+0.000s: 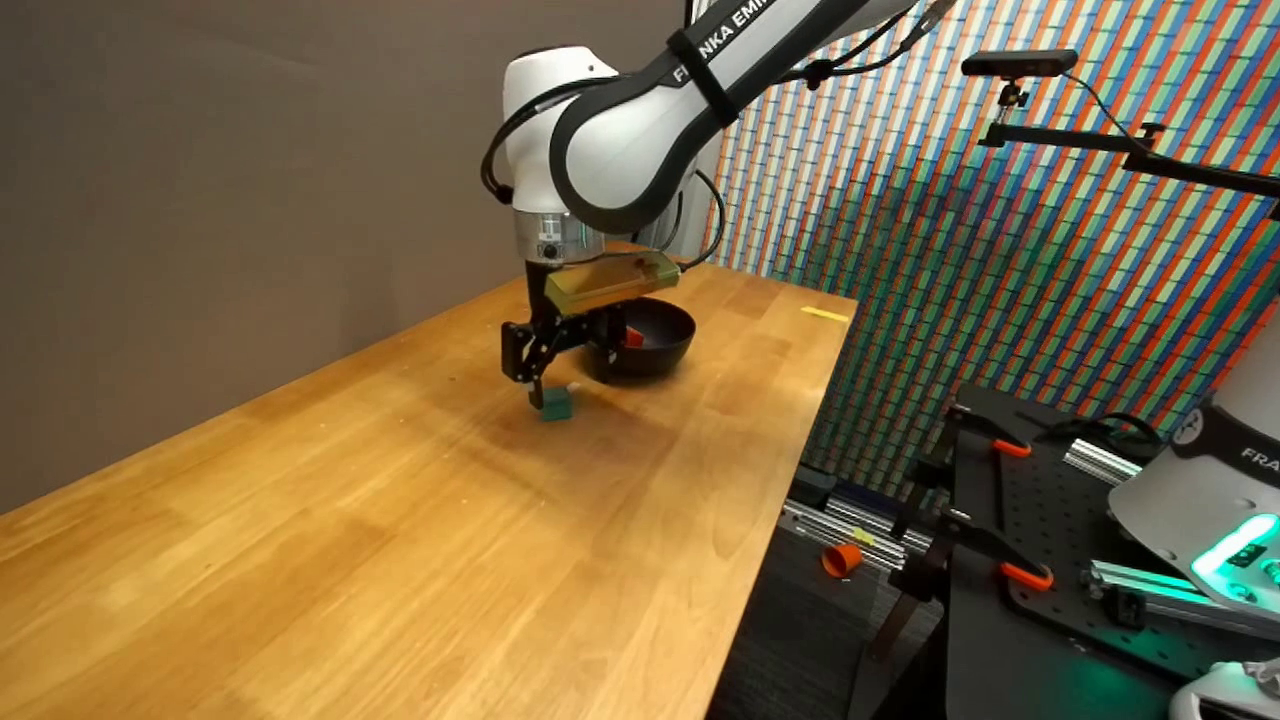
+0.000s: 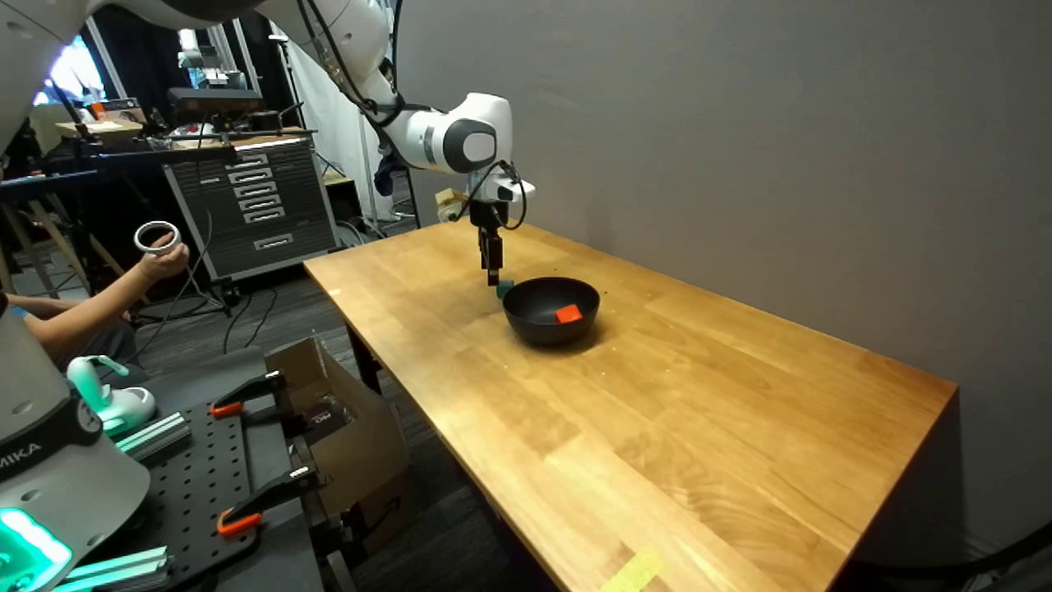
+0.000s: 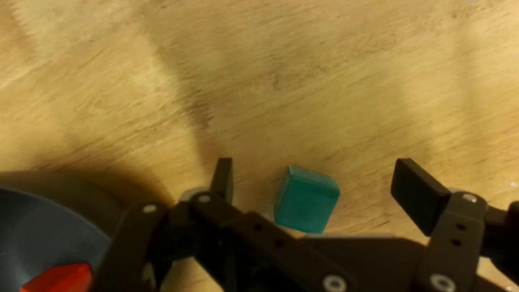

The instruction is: Put the orange and green blocks in the black bowl one at a time

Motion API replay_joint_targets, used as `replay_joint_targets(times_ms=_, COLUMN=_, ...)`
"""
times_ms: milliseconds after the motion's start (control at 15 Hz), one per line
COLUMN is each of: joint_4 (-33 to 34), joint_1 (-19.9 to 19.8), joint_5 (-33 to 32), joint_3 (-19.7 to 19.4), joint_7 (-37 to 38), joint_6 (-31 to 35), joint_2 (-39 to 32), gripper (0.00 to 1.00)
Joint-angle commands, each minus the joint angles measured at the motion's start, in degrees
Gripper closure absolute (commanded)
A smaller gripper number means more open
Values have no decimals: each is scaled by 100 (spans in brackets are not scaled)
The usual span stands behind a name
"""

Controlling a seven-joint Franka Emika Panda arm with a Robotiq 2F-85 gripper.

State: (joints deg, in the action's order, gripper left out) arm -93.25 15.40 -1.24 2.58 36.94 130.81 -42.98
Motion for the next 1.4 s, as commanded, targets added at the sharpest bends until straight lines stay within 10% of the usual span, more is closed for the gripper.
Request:
replay_joint_targets(times_ms=0, joint_4=507, joint_1=47, joint_5=237, joint_3=-112, joint_7=108, joint_6=129, joint_2=-438, gripper=0)
replay_joint_targets(times_ms=267, joint_4=780, joint_1=68, joint_5=230, joint_3=-191, joint_7=157, joint_6=167, joint_2=-656, gripper=0)
replay_joint_targets(times_ms=400, joint_4=843, joint_1=67, joint_5=212, joint_3=-226, joint_7=174, joint_6=138, joint_2=-702, gripper=28)
replay_joint_targets(times_ms=933, joint_4=434, joint_1=34, joint_5=154, joint_3=-326, joint_7=152, joint_6=101, joint_2=-267, gripper=87)
replay_joint_targets(times_ms=1333, joint_4=-56, joint_1=337, joint_5=-647, joint_3=-950, joint_7=436, joint_6=-10, joint_2=651, gripper=87)
